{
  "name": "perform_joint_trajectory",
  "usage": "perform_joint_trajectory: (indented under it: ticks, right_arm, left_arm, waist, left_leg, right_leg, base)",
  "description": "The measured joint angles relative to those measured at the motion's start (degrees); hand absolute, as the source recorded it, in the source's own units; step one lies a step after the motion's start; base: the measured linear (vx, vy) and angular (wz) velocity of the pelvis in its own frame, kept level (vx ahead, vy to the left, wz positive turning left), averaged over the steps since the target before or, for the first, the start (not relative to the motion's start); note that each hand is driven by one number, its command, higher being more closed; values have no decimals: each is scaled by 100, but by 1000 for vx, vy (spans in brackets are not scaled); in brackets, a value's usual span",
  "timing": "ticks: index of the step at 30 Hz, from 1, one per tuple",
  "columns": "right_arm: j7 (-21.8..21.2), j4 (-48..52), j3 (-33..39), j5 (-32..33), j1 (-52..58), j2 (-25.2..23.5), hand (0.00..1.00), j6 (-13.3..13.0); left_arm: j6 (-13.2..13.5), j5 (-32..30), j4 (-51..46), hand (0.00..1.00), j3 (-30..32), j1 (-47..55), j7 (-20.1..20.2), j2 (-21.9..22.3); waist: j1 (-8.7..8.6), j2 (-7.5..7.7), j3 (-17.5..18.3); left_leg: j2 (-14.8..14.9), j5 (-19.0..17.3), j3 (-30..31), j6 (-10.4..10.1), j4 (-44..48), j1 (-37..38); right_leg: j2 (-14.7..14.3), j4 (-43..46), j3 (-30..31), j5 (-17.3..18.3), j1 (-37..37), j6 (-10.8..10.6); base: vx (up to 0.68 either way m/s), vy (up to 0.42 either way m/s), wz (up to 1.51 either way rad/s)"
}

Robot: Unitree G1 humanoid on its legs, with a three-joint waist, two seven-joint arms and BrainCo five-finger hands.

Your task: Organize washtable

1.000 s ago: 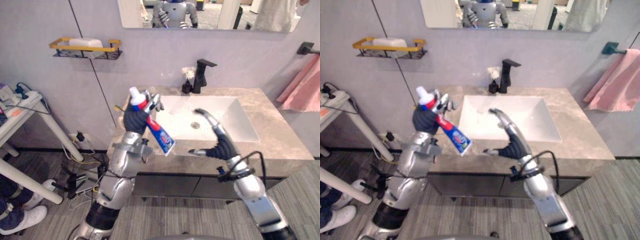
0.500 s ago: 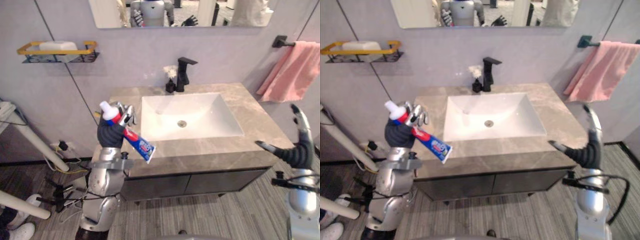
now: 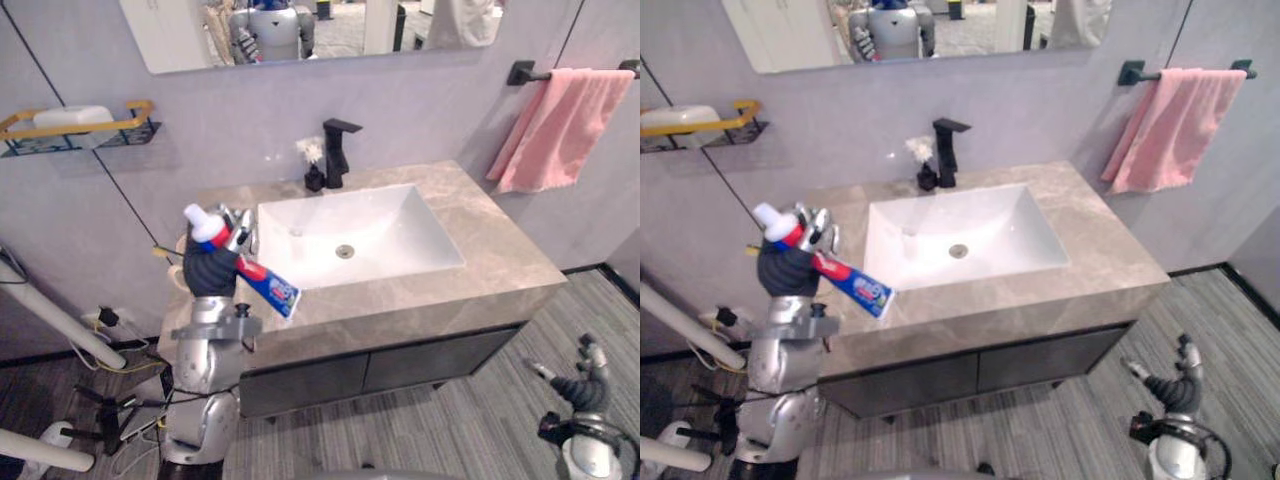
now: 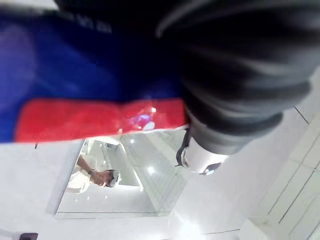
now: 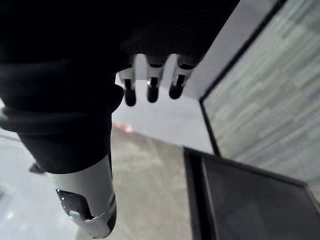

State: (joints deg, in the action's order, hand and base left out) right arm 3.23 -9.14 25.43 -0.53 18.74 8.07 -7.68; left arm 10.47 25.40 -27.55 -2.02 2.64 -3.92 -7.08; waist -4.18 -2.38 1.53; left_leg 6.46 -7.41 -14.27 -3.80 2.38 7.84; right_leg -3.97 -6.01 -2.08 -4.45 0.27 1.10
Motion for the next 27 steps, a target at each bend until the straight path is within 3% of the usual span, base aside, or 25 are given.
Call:
perform_joint_trajectory:
  ticks: [12,27]
  right_arm:
    - [-917,-1283,-1471,7,31,-10,0,157]
    - [-1103,-2219,-2309,464,-86,219,0,155]
  left_arm:
    - [70,-1208,344,100,504,-1891,-507,-769]
    - [120,-1882,1530,100,543,-2967,-1127,-1660]
  waist:
    - [28,-10,-52]
    - [31,113,-156]
  left_leg:
    - [40,-27,200,-39,51,11]
    - [-61,24,481,2,-14,16]
  right_leg:
    - [-4,0,-247,62,124,89]
    - [121,0,-473,112,204,101]
  base:
    - [17,24,9]
    - [36,42,8]
